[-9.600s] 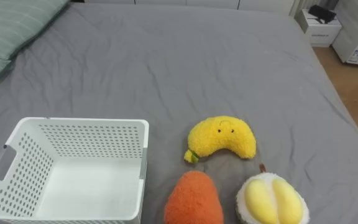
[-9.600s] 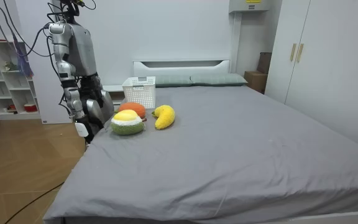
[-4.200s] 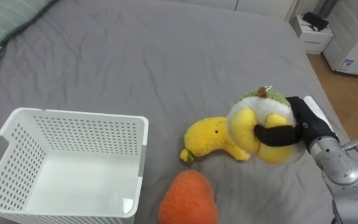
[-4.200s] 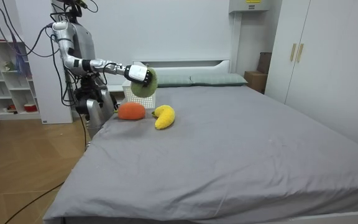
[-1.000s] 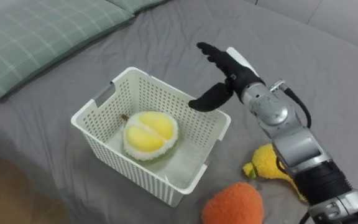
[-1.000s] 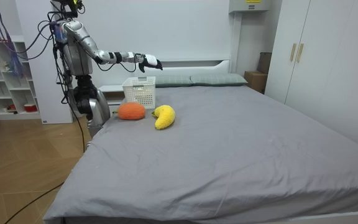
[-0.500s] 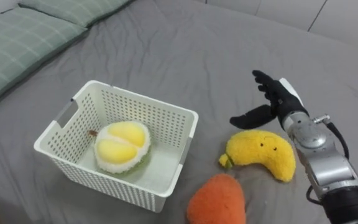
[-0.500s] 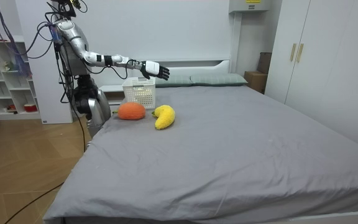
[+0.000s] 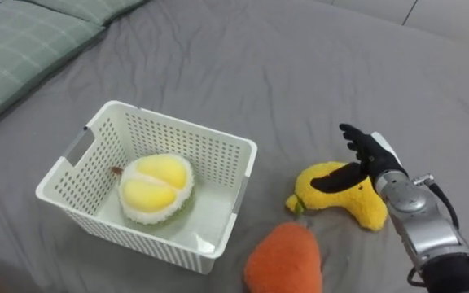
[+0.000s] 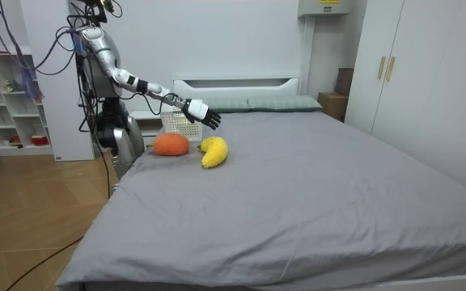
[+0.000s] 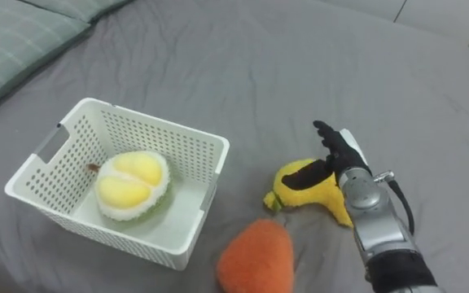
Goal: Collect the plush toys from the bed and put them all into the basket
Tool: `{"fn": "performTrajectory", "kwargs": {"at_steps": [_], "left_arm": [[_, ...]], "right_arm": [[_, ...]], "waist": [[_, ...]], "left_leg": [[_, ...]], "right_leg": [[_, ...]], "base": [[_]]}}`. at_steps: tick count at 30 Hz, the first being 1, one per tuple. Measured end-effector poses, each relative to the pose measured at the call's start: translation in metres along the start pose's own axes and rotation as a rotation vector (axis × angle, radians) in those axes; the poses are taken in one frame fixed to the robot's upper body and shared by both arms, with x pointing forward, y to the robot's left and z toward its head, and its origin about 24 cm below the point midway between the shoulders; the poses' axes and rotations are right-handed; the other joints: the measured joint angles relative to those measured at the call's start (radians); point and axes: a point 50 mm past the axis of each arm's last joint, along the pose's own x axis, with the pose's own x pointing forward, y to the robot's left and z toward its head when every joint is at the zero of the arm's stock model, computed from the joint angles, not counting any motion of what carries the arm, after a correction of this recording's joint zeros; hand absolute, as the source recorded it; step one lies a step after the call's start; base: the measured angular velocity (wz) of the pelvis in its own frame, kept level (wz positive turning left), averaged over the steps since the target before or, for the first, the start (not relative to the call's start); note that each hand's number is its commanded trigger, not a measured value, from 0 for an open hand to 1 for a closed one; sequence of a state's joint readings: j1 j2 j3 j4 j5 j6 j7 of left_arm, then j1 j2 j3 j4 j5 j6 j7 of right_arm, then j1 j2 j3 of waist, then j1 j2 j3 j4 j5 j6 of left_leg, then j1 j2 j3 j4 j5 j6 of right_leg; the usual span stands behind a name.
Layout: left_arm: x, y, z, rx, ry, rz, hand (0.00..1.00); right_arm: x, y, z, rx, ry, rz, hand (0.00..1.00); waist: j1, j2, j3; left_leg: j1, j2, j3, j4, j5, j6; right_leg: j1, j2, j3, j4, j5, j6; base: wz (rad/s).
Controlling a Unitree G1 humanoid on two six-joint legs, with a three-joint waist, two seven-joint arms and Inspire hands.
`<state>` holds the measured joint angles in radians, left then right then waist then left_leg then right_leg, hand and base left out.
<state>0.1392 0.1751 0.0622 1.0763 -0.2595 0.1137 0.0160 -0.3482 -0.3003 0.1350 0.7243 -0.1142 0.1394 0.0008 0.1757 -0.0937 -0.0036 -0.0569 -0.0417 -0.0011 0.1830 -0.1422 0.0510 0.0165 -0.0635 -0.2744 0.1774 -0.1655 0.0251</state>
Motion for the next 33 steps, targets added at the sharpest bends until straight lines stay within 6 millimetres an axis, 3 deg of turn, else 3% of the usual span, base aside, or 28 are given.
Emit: {"fn": "performTrajectory", "kwargs": {"at_steps": [6,8,10,20,27,33], "left_arm": [[0.003,-0.008,0.018,0.028,-0.044,-0.022,0.0],[0.004,-0.01,0.023,0.03,-0.06,-0.027,0.0],[0.005,-0.011,0.027,0.039,-0.069,-0.029,0.0],[0.006,-0.014,0.032,0.093,-0.076,-0.035,0.0],[0.006,-0.011,0.034,0.097,-0.082,-0.028,0.0],[0.006,-0.013,0.039,0.088,-0.092,-0.032,0.0]], "right_arm": [[0.008,-0.006,-0.017,-0.071,0.104,-0.017,0.0],[0.012,-0.011,-0.006,-0.096,0.068,-0.047,0.0],[0.015,-0.016,0.001,-0.115,0.051,-0.068,0.0],[0.019,-0.026,0.011,-0.255,0.031,-0.099,0.0],[0.02,-0.023,0.014,-0.456,0.019,-0.103,0.0],[0.02,-0.031,0.008,-0.576,0.055,-0.135,0.0]], "waist": [[0.02,-0.007,0.0135],[0.021,-0.008,0.0314],[0.02,-0.011,0.0353],[0.024,-0.013,0.0364],[0.031,-0.025,0.0432],[0.065,-0.031,0.0462]], "left_leg": [[-0.093,0.0,0.01,0.015,0.008,0.001],[-0.1,0.001,0.016,0.013,0.008,0.001],[-0.118,0.001,0.016,0.013,0.008,0.001],[-0.152,0.001,0.018,0.014,0.008,0.001],[-0.162,0.005,0.026,0.015,0.008,0.001],[-0.174,0.006,0.024,0.018,0.008,0.001]], "right_leg": [[-0.103,-0.005,0.005,0.028,0.001,-0.002],[-0.114,-0.004,0.012,0.029,0.001,-0.002],[-0.132,-0.004,0.012,0.03,0.001,-0.002],[-0.168,-0.004,0.015,0.028,0.001,-0.002],[-0.185,-0.002,0.023,0.035,0.001,-0.002],[-0.198,-0.002,0.017,0.046,0.001,-0.002]], "base": [[-0.04],[-0.07],[0.0],[0.0],[-0.04],[0.01]]}}
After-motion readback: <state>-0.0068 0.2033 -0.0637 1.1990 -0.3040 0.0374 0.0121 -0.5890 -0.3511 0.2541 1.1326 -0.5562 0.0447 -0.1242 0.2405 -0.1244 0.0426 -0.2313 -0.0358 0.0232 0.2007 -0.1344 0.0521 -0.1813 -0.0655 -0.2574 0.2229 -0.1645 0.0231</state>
